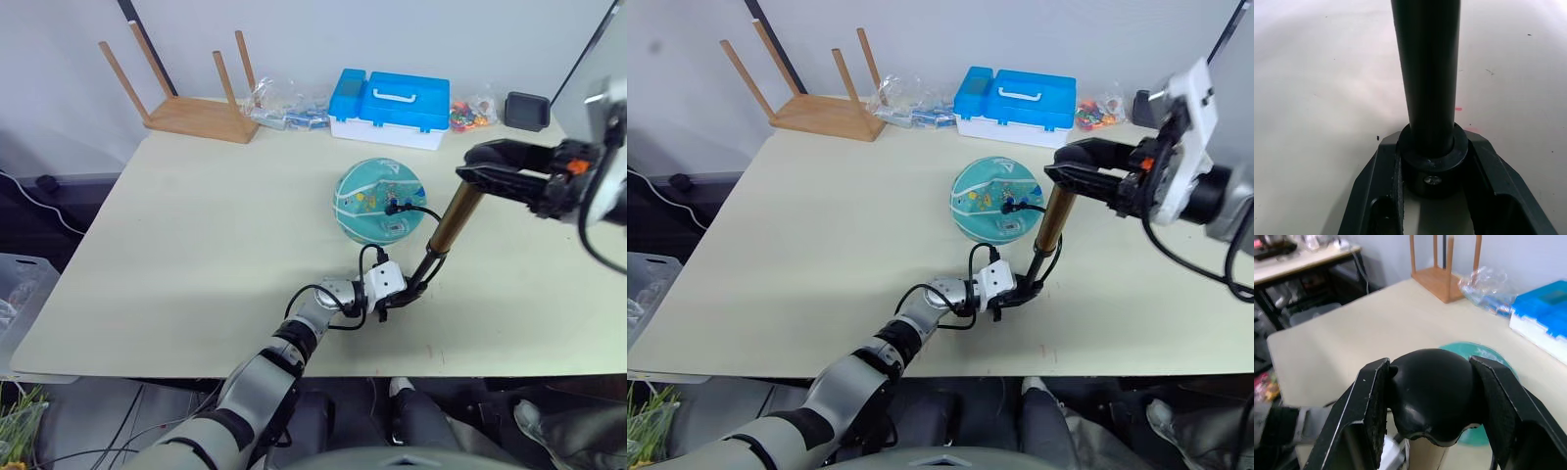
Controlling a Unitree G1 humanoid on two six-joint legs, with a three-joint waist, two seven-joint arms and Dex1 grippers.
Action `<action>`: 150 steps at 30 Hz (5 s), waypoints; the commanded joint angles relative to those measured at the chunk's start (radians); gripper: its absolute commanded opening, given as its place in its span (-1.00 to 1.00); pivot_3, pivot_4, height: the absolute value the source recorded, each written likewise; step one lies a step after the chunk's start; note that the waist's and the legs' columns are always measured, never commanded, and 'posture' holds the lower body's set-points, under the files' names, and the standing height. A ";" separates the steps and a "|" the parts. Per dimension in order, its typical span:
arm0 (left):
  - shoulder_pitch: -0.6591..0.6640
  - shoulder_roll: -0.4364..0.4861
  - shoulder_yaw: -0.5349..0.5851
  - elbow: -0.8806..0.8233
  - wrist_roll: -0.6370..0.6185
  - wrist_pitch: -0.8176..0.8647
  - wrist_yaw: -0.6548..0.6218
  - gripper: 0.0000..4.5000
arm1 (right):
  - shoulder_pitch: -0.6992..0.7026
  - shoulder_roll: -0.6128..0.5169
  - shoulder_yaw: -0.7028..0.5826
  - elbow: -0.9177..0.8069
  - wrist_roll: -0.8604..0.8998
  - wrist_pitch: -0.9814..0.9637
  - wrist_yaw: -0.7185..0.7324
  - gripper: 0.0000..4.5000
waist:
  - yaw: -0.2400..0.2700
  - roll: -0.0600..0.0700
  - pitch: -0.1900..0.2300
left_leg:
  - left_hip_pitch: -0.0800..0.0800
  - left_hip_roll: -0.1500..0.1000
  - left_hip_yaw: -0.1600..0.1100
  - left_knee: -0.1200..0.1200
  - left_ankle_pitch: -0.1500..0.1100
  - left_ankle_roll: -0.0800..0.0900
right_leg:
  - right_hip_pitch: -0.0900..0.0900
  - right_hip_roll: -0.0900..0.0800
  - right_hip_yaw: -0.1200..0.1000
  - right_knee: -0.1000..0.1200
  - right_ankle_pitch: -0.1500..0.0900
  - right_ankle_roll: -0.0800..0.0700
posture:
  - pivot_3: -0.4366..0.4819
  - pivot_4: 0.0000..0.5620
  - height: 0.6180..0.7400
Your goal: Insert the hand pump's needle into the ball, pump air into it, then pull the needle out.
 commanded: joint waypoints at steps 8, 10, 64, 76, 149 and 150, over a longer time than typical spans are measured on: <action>0.085 0.057 -0.021 0.058 0.053 0.051 0.014 -0.51 | 0.298 0.225 0.366 0.115 -0.538 -0.336 0.161 -0.09 | -0.020 -0.004 -0.011 | 0.011 0.001 0.001 -0.002 0.000 0.000 | 0.009 0.003 0.001 0.000 0.000 0.000 | -0.05 -0.47 1.00; 0.094 0.056 -0.021 0.046 0.051 0.053 0.017 -0.51 | 0.341 0.267 0.434 0.181 -0.631 -0.408 0.194 -0.09 | -0.021 -0.007 -0.014 | 0.013 0.002 0.001 -0.002 0.000 -0.001 | 0.011 0.005 0.001 0.000 0.000 0.000 | -0.05 -0.47 1.00; 0.092 0.077 -0.033 0.024 0.056 0.071 -0.022 -0.51 | 0.342 0.247 0.149 0.007 -0.513 -0.355 0.086 -0.09 | -0.018 -0.008 -0.024 | 0.024 0.006 0.001 -0.015 -0.002 -0.001 | 0.015 0.009 0.003 -0.003 -0.005 -0.006 | -0.05 -0.47 1.00; 0.046 0.062 -0.029 0.093 0.065 0.071 -0.023 -0.51 | -0.013 -0.083 -0.212 -0.062 0.118 -0.075 -0.077 -0.09 | -0.007 0.004 0.003 | -0.004 -0.001 0.001 -0.004 -0.002 0.000 | -0.006 0.001 0.002 -0.001 0.000 -0.007 | -0.05 -0.47 1.00; 0.075 0.039 -0.039 0.087 0.069 0.068 0.006 -0.51 | 0.051 0.017 -0.046 -0.019 -0.177 -0.107 0.157 -0.09 | -0.002 0.010 -0.007 | 0.007 -0.001 0.002 -0.002 -0.004 0.004 | 0.005 0.003 0.003 -0.002 0.000 -0.005 | -0.05 -0.47 1.00; 0.073 0.038 -0.038 0.090 0.070 0.069 0.006 -0.51 | 0.023 -0.009 -0.069 -0.010 -0.142 -0.081 0.147 -0.09 | 0.000 0.009 -0.006 | 0.003 -0.002 0.002 -0.001 -0.004 0.004 | 0.002 0.003 0.003 -0.001 0.000 -0.005 | -0.05 -0.47 1.00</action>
